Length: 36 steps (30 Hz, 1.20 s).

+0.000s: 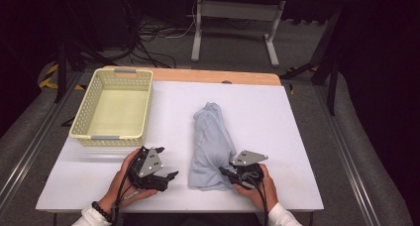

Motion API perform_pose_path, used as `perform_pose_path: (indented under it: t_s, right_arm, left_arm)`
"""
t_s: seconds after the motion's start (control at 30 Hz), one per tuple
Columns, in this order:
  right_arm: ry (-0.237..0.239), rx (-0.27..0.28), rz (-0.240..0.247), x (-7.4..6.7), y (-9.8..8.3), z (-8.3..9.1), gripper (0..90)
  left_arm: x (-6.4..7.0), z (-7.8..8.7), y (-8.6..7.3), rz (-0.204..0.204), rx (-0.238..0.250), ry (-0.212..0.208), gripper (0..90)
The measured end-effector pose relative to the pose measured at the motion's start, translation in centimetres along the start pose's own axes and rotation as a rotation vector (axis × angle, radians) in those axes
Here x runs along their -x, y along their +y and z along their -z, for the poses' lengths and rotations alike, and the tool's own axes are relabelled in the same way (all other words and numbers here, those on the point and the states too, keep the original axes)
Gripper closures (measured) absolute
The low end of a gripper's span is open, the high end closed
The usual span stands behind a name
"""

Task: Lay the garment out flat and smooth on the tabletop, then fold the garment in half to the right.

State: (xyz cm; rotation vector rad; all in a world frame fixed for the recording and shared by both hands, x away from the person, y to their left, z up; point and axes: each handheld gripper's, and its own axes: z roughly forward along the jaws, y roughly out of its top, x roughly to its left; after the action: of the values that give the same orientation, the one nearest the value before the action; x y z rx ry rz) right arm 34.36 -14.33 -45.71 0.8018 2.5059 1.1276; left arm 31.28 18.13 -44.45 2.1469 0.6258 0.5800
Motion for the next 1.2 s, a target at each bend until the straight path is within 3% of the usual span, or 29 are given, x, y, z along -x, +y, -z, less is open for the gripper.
perform_pose_path:
  t_s: [0.17, 0.47, 0.63, 1.2]
  right_arm:
    - [0.027, 0.001, -0.024, 0.54, -0.02, -0.02, 71.1]
    - [0.022, 0.005, -0.003, 0.59, 0.01, -0.07, 71.1]
    - [0.018, 0.012, 0.003, 0.54, -0.06, -0.08, 71.3]
    - [0.003, 0.025, 0.023, 0.29, -0.17, -0.10, 71.2]
  left_arm:
    - [-0.02, 0.00, -0.30, 0.005, -0.015, -0.004, 14.8]
    - [0.05, 0.15, -0.60, 0.001, -0.025, -0.003, 14.4]
    - [-0.01, -0.05, -0.68, 0.000, -0.056, 0.023, 14.0]
    - [0.00, -0.51, -0.13, 0.028, -0.043, 0.005, 14.2]
